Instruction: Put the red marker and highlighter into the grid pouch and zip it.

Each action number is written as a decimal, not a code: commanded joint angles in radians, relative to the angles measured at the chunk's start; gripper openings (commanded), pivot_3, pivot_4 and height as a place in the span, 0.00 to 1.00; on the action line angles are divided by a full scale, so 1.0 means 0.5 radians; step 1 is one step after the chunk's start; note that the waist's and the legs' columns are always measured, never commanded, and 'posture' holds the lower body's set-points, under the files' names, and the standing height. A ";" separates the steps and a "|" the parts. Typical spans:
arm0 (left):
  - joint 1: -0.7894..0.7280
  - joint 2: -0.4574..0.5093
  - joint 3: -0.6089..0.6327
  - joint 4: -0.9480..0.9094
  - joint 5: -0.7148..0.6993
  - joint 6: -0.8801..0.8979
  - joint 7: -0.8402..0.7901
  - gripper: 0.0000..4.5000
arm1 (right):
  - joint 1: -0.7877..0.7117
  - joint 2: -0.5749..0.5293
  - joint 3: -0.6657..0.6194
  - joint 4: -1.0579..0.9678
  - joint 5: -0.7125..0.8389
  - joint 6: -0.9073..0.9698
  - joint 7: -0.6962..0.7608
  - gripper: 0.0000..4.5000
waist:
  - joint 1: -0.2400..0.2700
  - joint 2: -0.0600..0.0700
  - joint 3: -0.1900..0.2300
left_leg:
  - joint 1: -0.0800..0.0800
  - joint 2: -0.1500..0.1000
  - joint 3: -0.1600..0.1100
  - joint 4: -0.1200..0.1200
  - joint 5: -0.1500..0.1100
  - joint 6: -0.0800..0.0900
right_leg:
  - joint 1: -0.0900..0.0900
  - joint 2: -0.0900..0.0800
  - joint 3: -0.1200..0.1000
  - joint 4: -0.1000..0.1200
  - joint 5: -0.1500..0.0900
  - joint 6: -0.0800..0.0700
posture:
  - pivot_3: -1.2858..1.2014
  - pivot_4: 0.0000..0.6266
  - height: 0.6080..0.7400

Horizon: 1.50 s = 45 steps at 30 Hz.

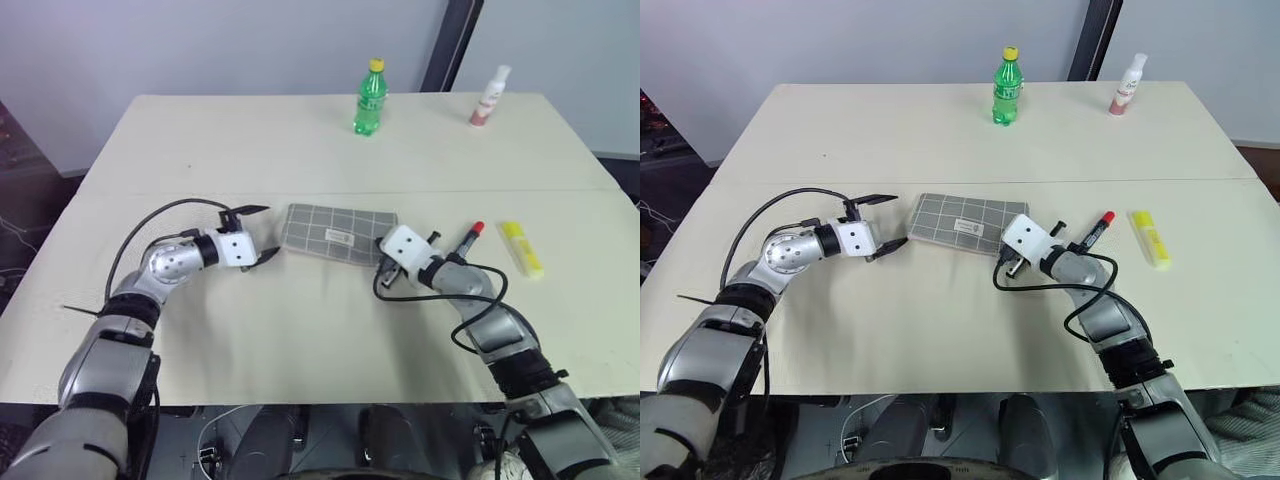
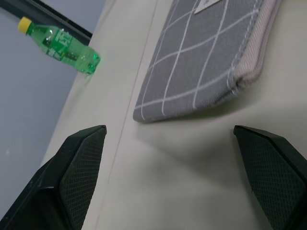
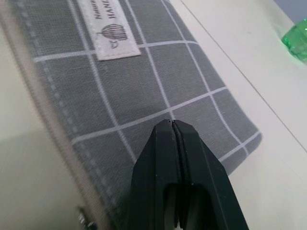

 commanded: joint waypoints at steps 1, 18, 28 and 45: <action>-0.104 -0.107 -0.058 0.079 0.025 -0.041 0.042 1.00 | 0.082 -0.028 -0.013 -0.092 -0.004 0.022 0.049 0.01 | 0.001 0.000 0.000 | 0.000 0.000 0.000 0.000 0.000 0.000 | 0.000 0.000 0.000 0.000 0.000 0.000 | 0.52 0.24 1.00; -0.079 -0.202 -0.079 0.161 -0.170 -0.115 -0.328 0.01 | 0.109 -0.016 -0.050 -0.263 0.027 0.055 0.110 0.00 | -0.010 -0.001 -0.001 | 0.000 0.001 -0.003 0.001 0.000 0.000 | 0.000 0.002 -0.001 0.000 0.000 0.000 | 0.52 0.24 1.00; 0.116 -0.158 0.011 -0.153 -0.330 0.093 -0.359 0.00 | 0.150 -0.029 -0.458 -0.770 0.585 0.545 0.282 0.64 | -0.013 0.000 0.000 | 0.000 0.003 -0.004 0.001 0.000 0.000 | 0.000 0.001 0.000 0.000 0.000 0.000 | 0.52 0.24 1.00; 0.510 -0.211 0.197 -1.480 -0.550 1.040 -0.154 0.00 | 0.207 0.493 -0.588 -0.839 0.743 1.008 -0.320 0.98 | -0.011 0.000 0.000 | 0.001 0.003 -0.016 0.000 0.004 -0.006 | -0.004 0.009 0.007 0.000 0.005 -0.009 | 0.52 0.24 1.00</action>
